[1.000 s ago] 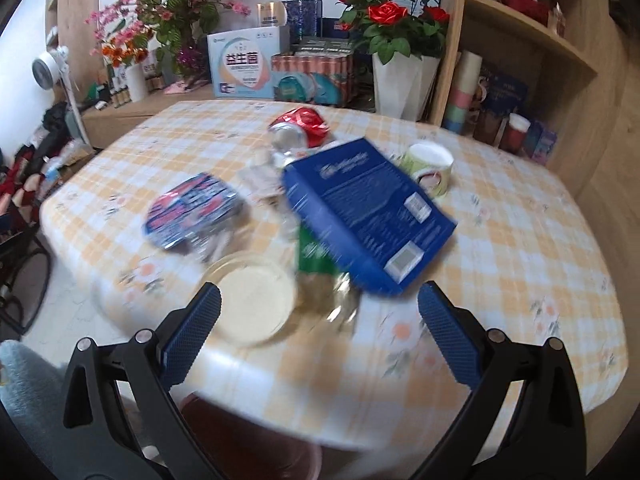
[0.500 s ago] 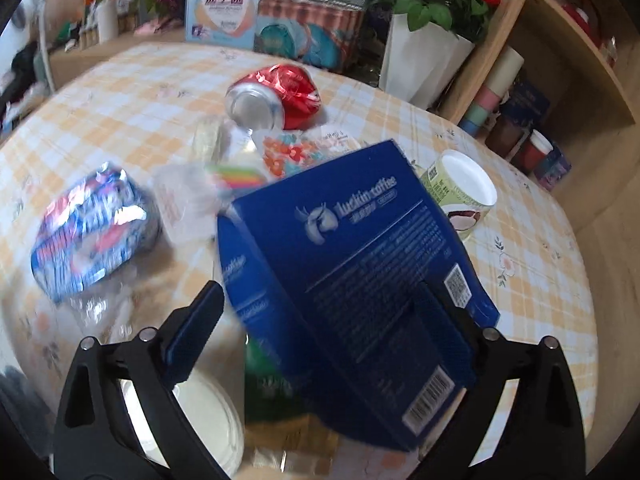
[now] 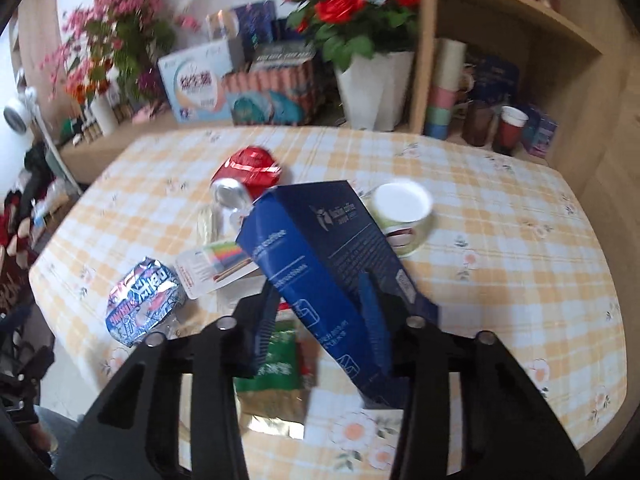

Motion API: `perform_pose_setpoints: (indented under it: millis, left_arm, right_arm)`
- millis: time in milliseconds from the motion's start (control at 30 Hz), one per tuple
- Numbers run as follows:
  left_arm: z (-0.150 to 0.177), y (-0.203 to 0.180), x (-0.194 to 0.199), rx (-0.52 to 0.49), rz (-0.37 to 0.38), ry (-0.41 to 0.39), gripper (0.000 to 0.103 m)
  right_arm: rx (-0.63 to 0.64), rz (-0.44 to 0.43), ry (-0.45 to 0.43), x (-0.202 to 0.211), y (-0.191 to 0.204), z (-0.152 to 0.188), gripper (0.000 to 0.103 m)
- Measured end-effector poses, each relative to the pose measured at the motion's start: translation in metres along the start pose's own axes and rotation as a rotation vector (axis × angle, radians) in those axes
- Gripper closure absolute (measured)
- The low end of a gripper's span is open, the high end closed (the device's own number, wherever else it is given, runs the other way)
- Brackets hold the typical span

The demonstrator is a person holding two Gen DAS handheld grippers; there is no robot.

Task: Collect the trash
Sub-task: 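Reach the right gripper to the blue coffee bag and grasp it, then lift the blue coffee bag with the right gripper while left gripper approaches white lid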

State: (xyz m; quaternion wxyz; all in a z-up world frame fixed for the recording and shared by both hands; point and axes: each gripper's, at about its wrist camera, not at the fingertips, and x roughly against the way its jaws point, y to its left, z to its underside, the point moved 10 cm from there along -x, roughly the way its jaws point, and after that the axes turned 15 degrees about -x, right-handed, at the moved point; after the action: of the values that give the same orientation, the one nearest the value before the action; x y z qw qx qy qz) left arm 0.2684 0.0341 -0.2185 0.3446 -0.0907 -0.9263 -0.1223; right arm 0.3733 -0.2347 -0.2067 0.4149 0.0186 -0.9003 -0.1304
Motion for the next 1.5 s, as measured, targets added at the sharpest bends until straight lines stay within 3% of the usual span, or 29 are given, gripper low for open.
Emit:
perform_pose_setpoints:
  millis: [200,467,733,1000,1200,1333,1500]
  left_arm:
    - [-0.008,-0.019,0.007,-0.015,0.028,-0.015,0.005]
    - [-0.014,-0.049,0.012,-0.050,0.072,-0.024,0.005]
    - [-0.011,-0.062,0.013,-0.068,0.097,-0.008,0.005]
    - [-0.002,-0.076,0.009,-0.102,0.139,0.011,0.005]
    - [0.009,-0.115,-0.015,-0.180,0.214,0.054,0.005]
    - [0.024,-0.127,-0.041,-0.147,0.250,0.127,0.005]
    - [0.033,-0.136,-0.068,-0.129,0.226,0.187,0.005]
  right_arm:
    - [-0.080,-0.024,-0.036,0.039,-0.037,-0.004,0.080]
    - [-0.160,-0.046,-0.024,0.057,-0.069,0.023,0.082]
    - [-0.163,-0.085,0.016,0.043,-0.060,0.046,0.081]
    - [-0.196,-0.066,-0.057,0.057,-0.068,0.046,0.084]
    - [-0.235,-0.075,-0.071,0.066,-0.076,0.053,0.084]
    - [-0.269,-0.081,-0.073,0.072,-0.085,0.057,0.084]
    - [-0.292,-0.082,-0.076,0.076,-0.093,0.063,0.084]
